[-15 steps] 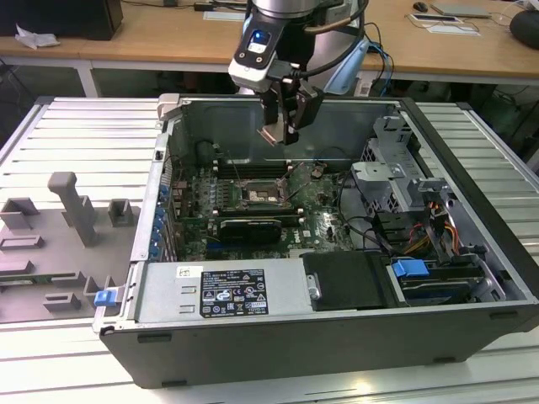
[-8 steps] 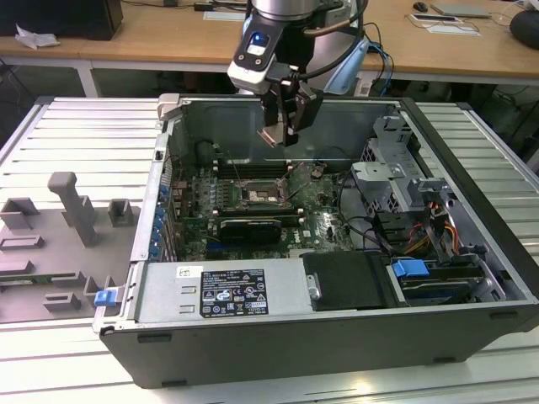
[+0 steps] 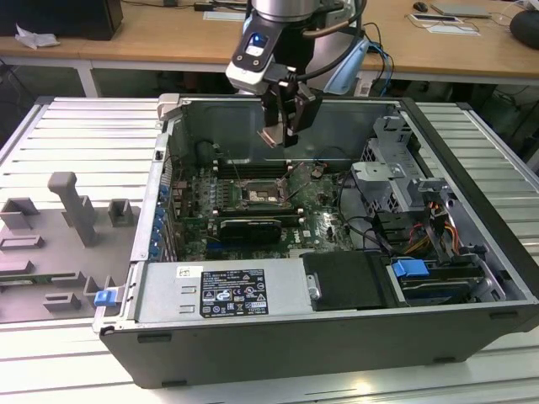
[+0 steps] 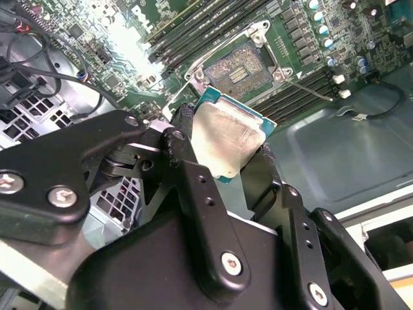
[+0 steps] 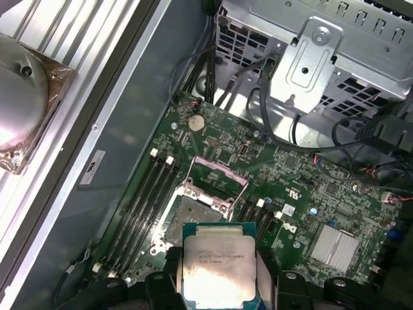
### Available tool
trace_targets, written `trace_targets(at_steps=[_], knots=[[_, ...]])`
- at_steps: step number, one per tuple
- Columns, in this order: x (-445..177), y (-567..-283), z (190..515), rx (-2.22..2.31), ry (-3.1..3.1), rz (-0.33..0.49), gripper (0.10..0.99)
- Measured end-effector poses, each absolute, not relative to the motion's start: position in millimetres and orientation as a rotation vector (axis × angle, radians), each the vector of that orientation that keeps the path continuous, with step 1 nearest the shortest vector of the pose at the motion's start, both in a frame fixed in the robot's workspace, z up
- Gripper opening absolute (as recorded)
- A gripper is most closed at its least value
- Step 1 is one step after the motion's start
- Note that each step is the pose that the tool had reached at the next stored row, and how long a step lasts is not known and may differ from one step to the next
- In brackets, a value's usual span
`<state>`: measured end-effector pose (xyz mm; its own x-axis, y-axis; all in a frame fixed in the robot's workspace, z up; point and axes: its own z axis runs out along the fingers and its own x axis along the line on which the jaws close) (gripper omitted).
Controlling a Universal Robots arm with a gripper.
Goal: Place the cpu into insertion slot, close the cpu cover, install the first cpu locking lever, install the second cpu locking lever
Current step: 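Place the cpu into insertion slot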
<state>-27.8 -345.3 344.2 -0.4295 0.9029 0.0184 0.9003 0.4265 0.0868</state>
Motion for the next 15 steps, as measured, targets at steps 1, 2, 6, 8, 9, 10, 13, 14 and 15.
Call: trace_targets(at_steps=[1,2,6,8,9,10,13,14,15], knots=[[-27.8,-345.3,344.1,1.664,2.625,0.129,0.541],[-27.8,-345.3,344.0,1.667,2.623,0.129,0.541],[-27.8,-345.3,342.7,1.685,2.611,0.129,0.541],[-27.8,-345.3,342.5,1.69,2.608,0.129,0.541],[-27.8,-345.3,342.3,1.693,2.605,0.129,0.541],[-27.8,-345.3,342.2,1.697,2.603,0.128,0.541],[-27.8,-345.3,342.0,1.706,2.597,0.128,0.541],[-27.8,-345.3,341.9,1.708,2.595,0.128,0.541],[-27.8,-345.3,341.9,1.71,2.594,0.128,0.541]])
